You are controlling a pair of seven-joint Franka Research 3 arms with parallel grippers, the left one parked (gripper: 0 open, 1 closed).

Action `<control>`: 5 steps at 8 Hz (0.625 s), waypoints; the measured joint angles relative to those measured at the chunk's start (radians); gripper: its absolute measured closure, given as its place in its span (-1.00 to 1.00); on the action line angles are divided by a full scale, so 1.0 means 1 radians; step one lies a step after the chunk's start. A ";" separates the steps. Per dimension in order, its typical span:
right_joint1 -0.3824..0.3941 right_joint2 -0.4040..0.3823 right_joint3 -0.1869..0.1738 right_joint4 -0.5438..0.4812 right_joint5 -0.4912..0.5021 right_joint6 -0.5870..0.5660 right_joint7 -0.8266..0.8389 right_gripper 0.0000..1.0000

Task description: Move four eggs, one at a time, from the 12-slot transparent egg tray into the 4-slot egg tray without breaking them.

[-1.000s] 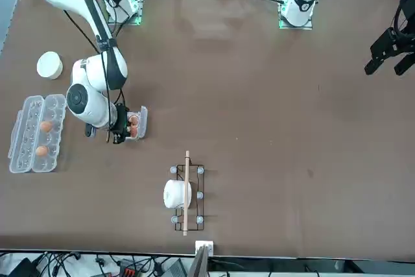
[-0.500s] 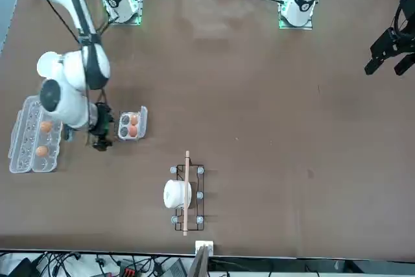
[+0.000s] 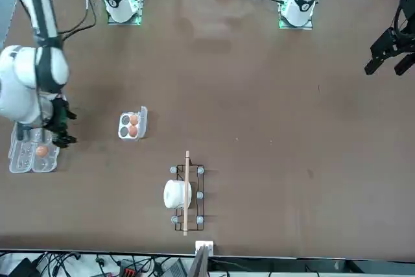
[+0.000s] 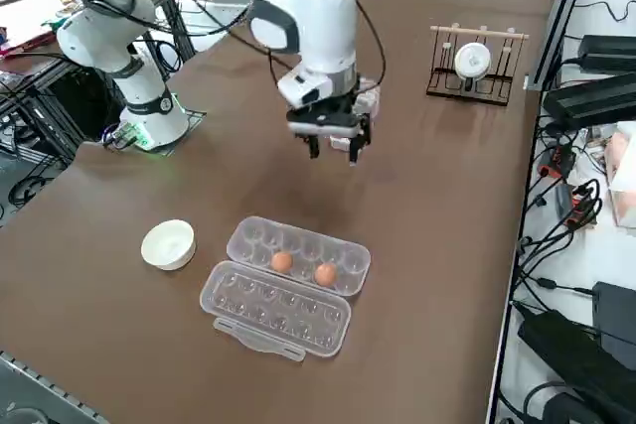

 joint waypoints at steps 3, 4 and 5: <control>-0.161 0.070 -0.005 0.037 0.001 0.110 -0.199 -0.98; -0.193 0.119 -0.005 0.085 0.001 0.115 -0.231 -0.96; -0.206 0.178 -0.005 0.140 0.001 0.117 -0.240 -0.95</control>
